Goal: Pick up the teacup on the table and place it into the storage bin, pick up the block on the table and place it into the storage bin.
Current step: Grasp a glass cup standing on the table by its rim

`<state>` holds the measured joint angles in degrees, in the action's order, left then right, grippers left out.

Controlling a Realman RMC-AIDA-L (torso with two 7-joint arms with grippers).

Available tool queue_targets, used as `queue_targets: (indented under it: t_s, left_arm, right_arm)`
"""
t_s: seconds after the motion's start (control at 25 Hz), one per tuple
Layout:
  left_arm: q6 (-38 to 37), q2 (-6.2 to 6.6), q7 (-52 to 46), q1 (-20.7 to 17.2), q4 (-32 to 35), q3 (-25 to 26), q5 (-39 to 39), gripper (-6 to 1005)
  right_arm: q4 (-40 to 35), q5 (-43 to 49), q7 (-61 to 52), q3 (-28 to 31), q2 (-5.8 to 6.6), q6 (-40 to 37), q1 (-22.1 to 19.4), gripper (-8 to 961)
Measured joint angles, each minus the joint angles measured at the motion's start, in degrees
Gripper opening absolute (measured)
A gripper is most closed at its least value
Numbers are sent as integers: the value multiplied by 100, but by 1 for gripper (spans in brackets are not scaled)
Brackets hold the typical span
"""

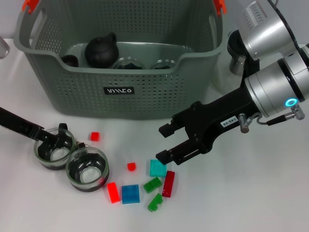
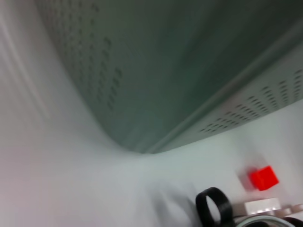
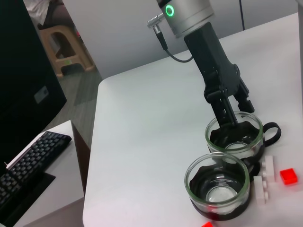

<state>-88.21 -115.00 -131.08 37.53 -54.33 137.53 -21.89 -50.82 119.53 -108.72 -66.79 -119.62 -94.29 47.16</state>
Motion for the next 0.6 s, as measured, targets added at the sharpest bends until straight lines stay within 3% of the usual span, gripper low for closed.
queue_targets:
  t_s: [0.24, 0.6]
  left_arm:
    - [121, -53, -83, 8, 16, -141, 130, 905]
    - [106, -58, -123, 59, 45, -146, 157, 825]
  right_arm:
    - [2, 1, 42, 8, 11, 72, -4, 766]
    - [2, 1, 72, 9, 18, 86, -5, 767]
